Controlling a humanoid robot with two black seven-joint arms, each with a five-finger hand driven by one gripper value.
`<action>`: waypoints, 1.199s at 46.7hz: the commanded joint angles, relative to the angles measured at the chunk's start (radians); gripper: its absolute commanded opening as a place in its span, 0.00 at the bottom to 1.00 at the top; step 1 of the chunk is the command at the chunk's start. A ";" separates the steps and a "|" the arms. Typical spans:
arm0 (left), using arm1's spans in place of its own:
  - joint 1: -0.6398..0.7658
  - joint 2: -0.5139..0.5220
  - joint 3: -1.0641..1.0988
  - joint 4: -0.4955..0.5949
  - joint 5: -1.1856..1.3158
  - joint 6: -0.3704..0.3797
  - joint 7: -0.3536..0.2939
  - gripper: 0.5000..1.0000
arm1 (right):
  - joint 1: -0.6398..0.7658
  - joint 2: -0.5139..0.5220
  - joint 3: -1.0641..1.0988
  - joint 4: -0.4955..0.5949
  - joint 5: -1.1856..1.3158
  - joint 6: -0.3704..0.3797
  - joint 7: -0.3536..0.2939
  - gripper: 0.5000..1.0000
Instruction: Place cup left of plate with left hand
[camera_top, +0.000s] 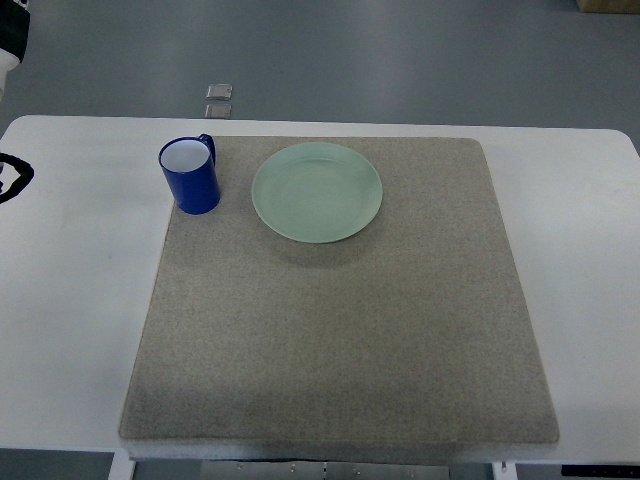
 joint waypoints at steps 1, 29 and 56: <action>-0.010 -0.026 0.004 0.024 0.004 0.085 0.017 0.98 | 0.000 0.000 0.000 0.000 0.000 0.000 0.000 0.86; 0.007 -0.212 -0.010 0.061 -0.073 -0.059 0.113 0.98 | 0.000 0.000 0.000 0.000 0.000 0.000 0.000 0.86; -0.008 -0.218 -0.014 0.095 -0.093 -0.140 0.112 1.00 | 0.000 0.000 0.000 0.000 0.000 0.000 0.000 0.86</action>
